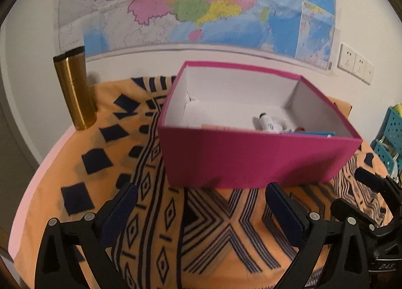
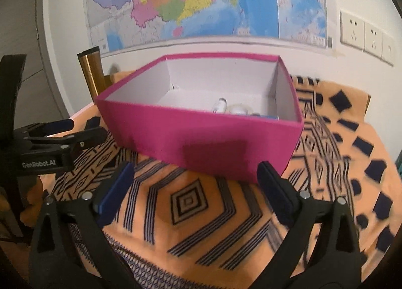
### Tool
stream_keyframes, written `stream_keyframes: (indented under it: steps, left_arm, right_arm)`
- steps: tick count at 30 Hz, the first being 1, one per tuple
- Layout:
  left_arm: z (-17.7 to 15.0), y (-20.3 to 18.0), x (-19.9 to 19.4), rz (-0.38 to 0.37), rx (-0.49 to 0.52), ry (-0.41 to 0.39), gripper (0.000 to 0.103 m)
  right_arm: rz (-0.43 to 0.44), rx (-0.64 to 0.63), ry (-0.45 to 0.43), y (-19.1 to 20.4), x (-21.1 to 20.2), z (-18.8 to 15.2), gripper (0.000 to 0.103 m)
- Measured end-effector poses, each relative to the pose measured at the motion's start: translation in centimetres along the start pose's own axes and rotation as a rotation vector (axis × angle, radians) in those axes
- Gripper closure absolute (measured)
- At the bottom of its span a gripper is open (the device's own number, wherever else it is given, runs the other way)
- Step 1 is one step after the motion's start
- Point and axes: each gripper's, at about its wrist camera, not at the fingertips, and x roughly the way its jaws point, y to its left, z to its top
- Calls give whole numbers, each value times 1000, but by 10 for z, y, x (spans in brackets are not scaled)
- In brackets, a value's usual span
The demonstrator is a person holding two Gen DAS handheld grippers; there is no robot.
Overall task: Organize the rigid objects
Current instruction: 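Withdraw the open left gripper up and away from the magenta box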
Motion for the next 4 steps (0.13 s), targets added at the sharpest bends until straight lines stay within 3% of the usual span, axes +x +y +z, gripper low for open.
stream_keyframes:
  steps: [4]
  left_arm:
    - [-10, -7, 2, -7, 24, 31, 0]
  right_arm:
    - [-1, 6, 14, 5, -2, -10, 4]
